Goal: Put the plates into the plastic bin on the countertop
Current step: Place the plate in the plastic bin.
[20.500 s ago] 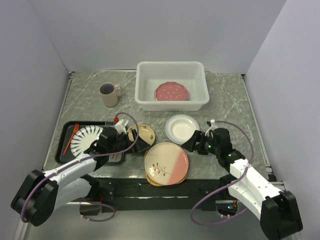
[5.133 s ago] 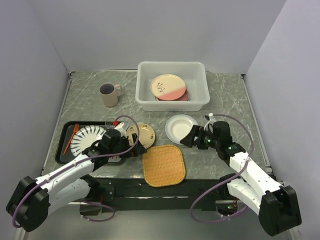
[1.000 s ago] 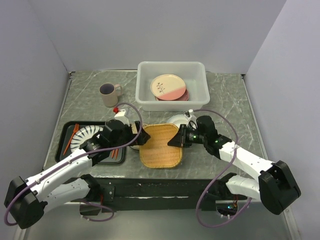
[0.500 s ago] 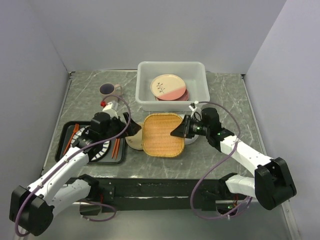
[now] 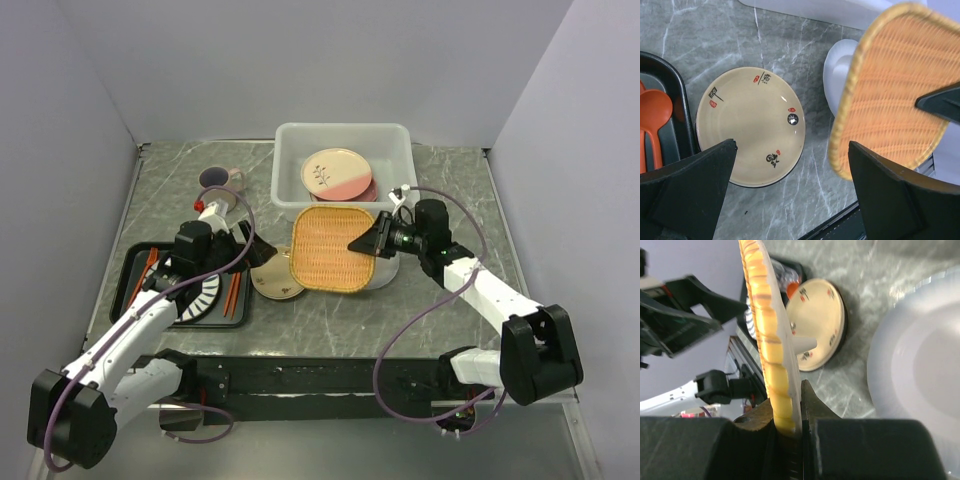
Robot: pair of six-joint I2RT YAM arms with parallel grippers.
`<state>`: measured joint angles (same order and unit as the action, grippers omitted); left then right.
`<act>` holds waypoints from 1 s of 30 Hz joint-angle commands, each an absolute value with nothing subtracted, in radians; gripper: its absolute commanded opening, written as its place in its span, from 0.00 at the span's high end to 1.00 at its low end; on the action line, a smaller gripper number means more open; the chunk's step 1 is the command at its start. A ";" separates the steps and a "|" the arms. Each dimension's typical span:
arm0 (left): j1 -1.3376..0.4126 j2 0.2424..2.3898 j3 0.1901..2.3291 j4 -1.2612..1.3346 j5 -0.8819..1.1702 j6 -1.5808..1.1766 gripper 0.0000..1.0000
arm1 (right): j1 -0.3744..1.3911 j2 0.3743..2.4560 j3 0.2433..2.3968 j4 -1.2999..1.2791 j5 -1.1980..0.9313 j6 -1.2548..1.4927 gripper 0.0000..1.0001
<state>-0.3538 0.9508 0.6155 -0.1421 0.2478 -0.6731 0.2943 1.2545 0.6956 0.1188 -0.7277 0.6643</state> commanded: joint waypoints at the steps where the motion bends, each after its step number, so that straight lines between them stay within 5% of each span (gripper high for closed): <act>1: -0.344 0.950 0.612 -0.097 0.275 -0.666 0.01 | 0.272 1.262 0.793 0.210 -0.792 0.681 1.00; 30: -0.336 0.953 0.603 -0.083 0.288 -0.666 0.01 | 0.179 1.609 1.198 0.183 -0.853 0.747 1.00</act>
<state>-0.3408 0.9577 0.6098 -0.1295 0.2649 -0.6731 0.1905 1.5768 1.0706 0.1265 -0.8040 0.7177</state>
